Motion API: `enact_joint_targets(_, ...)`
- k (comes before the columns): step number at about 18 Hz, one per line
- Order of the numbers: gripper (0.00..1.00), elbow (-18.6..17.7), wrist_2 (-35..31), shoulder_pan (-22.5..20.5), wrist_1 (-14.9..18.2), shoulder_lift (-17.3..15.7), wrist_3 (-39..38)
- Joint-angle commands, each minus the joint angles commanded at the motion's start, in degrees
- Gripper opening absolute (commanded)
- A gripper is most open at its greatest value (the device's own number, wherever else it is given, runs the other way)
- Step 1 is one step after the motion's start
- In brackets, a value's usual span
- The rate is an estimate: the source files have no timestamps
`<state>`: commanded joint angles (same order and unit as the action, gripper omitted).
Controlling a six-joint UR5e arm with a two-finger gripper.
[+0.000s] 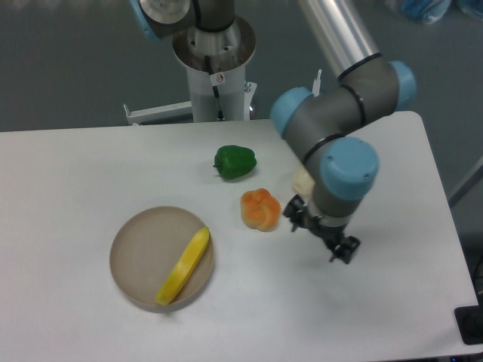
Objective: Pick up the banana from the plate
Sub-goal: 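Move the open gripper over the yellow banana on the beige plate, then lower the gripper onto the banana and close the fingers on it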
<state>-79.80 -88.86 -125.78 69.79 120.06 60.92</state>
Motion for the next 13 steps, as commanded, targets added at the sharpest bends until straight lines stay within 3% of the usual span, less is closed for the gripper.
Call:
enact_joint_targets(4,1.0,0.0,0.17,5.01,-1.76,0.88,-7.11)
enact_joint_targets(7,1.0,-0.09,6.12,7.48,-1.93,2.1,-16.57)
enact_joint_targets(11,1.0,-1.14,10.11,9.58,-9.83,4.21,-25.47)
enact_joint_targets(13,1.0,-1.32,10.11,10.73,-11.95,5.09,-27.42)
